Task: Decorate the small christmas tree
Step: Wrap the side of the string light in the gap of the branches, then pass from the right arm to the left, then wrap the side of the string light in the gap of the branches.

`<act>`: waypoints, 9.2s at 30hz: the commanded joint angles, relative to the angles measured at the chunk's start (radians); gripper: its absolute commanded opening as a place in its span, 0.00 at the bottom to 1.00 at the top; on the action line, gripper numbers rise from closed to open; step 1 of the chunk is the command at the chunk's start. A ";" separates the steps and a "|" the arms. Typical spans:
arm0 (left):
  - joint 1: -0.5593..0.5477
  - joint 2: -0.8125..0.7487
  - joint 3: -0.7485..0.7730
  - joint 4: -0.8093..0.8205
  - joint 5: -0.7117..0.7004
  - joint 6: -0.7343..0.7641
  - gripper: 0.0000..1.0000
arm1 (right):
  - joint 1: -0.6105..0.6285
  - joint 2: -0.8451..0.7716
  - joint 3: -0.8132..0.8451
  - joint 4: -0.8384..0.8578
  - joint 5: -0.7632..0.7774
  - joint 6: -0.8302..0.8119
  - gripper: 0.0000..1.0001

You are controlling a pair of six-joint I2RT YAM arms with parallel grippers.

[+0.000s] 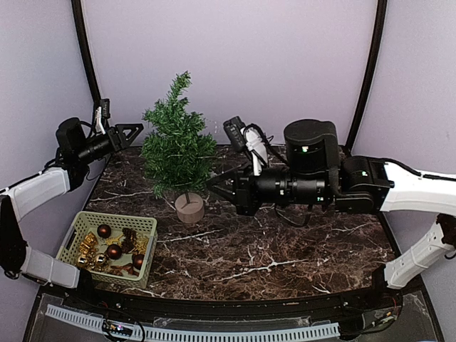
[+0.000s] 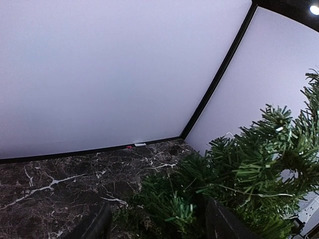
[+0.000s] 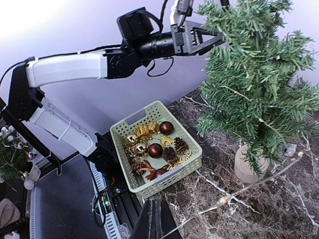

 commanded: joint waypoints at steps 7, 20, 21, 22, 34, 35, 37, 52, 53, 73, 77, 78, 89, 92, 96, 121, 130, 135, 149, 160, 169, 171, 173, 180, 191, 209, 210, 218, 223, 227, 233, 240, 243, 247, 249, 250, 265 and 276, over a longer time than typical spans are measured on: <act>-0.037 -0.283 0.069 -0.486 -0.030 0.199 0.71 | -0.026 -0.123 0.047 -0.105 0.321 0.035 0.00; -0.124 -0.026 0.575 -0.756 -0.046 0.273 0.73 | -0.336 0.071 0.267 0.037 0.030 -0.052 0.00; -0.126 0.002 0.610 -0.767 -0.040 0.275 0.73 | -0.355 0.099 0.295 0.046 -0.007 -0.059 0.00; -0.130 0.055 0.676 -0.782 -0.025 0.281 0.73 | -0.372 0.128 0.324 0.050 -0.034 -0.069 0.00; -0.213 0.474 1.174 -0.866 0.123 0.287 0.74 | -0.512 0.417 0.590 0.163 -0.318 -0.062 0.00; -0.219 0.488 1.206 -0.860 0.136 0.279 0.74 | -0.520 0.437 0.603 0.178 -0.361 -0.058 0.00; -0.232 0.521 1.238 -0.843 0.171 0.263 0.75 | -0.533 0.478 0.638 0.210 -0.430 -0.055 0.00; -0.311 0.617 1.271 -0.797 0.430 0.298 0.62 | -0.582 0.618 0.758 0.320 -0.631 0.008 0.00; -0.313 0.623 1.271 -0.796 0.432 0.295 0.59 | -0.582 0.619 0.759 0.322 -0.639 0.010 0.00; -0.334 0.561 1.179 -0.667 0.399 0.260 0.00 | -0.599 0.355 0.320 0.531 -0.424 0.040 0.57; -0.335 0.551 1.170 -0.656 0.403 0.251 0.00 | -0.608 0.207 0.067 0.617 -0.308 0.064 0.85; -0.335 0.551 1.169 -0.653 0.403 0.249 0.00 | -0.609 0.180 0.019 0.635 -0.289 0.074 0.88; -0.334 0.543 1.157 -0.631 0.394 0.240 0.00 | -0.610 0.108 -0.150 0.613 -0.354 0.140 0.75; -0.334 0.542 1.157 -0.633 0.394 0.241 0.00 | -0.606 0.117 -0.142 0.611 -0.366 0.140 0.60; -0.334 0.538 1.157 -0.642 0.387 0.250 0.00 | -0.601 0.133 -0.127 0.621 -0.378 0.143 0.35; -0.197 0.460 0.942 -0.366 0.243 0.119 0.07 | -0.291 0.309 0.439 0.393 -0.193 -0.040 0.00; -0.172 0.450 0.924 -0.324 0.288 0.101 0.08 | -0.232 0.463 0.654 0.310 -0.107 -0.060 0.00; -0.160 0.437 0.903 -0.257 0.278 0.055 0.08 | -0.224 0.512 0.755 0.266 -0.170 -0.081 0.00; -0.134 0.282 0.624 -0.139 0.199 0.056 0.08 | -0.125 0.497 0.678 0.116 -0.167 -0.157 0.00; -0.133 0.165 0.481 -0.228 0.126 0.158 0.24 | -0.079 0.428 0.569 0.122 -0.158 -0.151 0.00; -0.133 0.034 0.416 -0.379 -0.064 0.267 0.57 | -0.056 0.435 0.556 0.130 -0.167 -0.136 0.00; -0.133 0.012 0.415 -0.443 -0.138 0.283 0.64 | -0.053 0.435 0.552 0.140 -0.165 -0.132 0.00; -0.132 -0.008 0.414 -0.499 -0.191 0.297 0.69 | -0.052 0.434 0.544 0.146 -0.162 -0.129 0.00; -0.132 -0.067 0.403 -0.603 -0.233 0.343 0.83 | -0.052 0.421 0.519 0.159 -0.135 -0.121 0.00; -0.123 -0.117 0.512 -0.874 -0.582 0.286 0.71 | -0.051 0.413 0.512 0.163 -0.157 -0.126 0.00; -0.123 -0.074 0.620 -0.848 -0.009 -0.059 0.71 | -0.051 0.417 0.509 0.171 -0.172 -0.131 0.00; -0.123 -0.064 0.621 -0.856 0.000 -0.055 0.70 | -0.051 0.416 0.508 0.169 -0.171 -0.130 0.00; -0.124 -0.043 0.609 -0.845 0.032 -0.046 0.39 | -0.051 0.426 0.519 0.163 -0.172 -0.134 0.00; -0.124 -0.034 0.607 -0.837 0.045 -0.049 0.26 | -0.050 0.426 0.522 0.162 -0.167 -0.134 0.00; -0.124 -0.027 0.603 -0.831 0.062 -0.056 0.25 | -0.050 0.428 0.522 0.158 -0.165 -0.134 0.00; -0.133 -0.018 0.593 -0.804 0.101 -0.069 0.23 | -0.051 0.437 0.526 0.160 -0.165 -0.134 0.00; -0.143 -0.020 0.596 -0.813 0.078 -0.059 0.00 | -0.050 0.426 0.522 0.169 -0.157 -0.134 0.00; -0.143 -0.032 0.595 -0.817 0.043 -0.059 0.00 | -0.048 0.415 0.513 0.183 -0.157 -0.137 0.00; -0.143 -0.053 0.573 -0.808 -0.003 -0.061 0.00 | -0.042 0.418 0.541 0.178 -0.146 -0.154 0.00; -0.141 -0.064 0.562 -0.804 -0.025 -0.061 0.00 | -0.037 0.425 0.566 0.163 -0.140 -0.165 0.00; -0.141 -0.068 0.558 -0.803 -0.033 -0.061 0.00 | -0.034 0.432 0.577 0.155 -0.139 -0.170 0.00; -0.130 -0.117 0.470 -0.838 -0.093 -0.041 0.00 | 0.034 0.543 0.698 0.071 -0.114 -0.188 0.00; -0.130 -0.124 0.443 -0.883 -0.097 -0.014 0.00 | 0.044 0.482 0.569 0.078 -0.092 -0.150 0.00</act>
